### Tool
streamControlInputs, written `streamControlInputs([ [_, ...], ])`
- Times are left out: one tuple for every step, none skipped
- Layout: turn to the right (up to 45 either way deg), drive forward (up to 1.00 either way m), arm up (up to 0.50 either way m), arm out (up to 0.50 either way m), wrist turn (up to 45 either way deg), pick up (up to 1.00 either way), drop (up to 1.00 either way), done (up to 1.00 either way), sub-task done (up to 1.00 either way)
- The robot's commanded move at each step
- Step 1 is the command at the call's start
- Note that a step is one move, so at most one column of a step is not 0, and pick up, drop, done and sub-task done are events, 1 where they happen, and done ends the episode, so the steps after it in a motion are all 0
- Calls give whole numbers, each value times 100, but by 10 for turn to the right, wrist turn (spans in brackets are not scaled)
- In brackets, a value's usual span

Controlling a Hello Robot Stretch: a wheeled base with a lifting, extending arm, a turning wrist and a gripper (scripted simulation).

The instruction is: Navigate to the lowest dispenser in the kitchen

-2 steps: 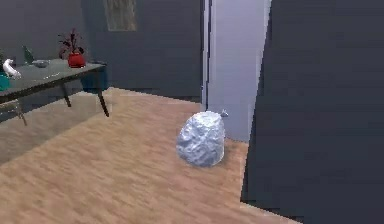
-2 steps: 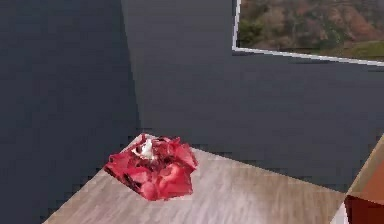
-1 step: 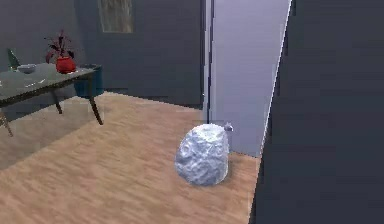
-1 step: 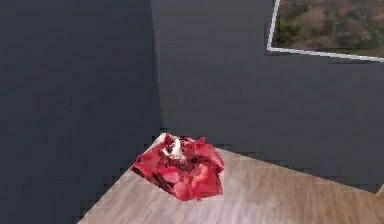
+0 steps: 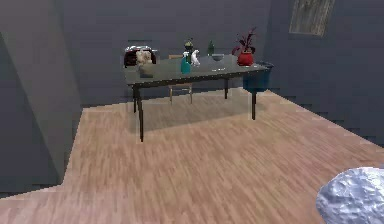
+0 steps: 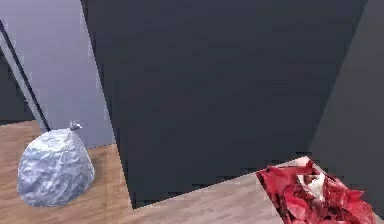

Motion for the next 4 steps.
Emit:
streamControlInputs([
  [-120,0,0,0,0,0,0,0,0],
  [0,100,0,0,0,0,0,0,0],
  [-60,0,0,0,0,0,0,0,0],
  [0,50,0,0,0,0,0,0,0],
])
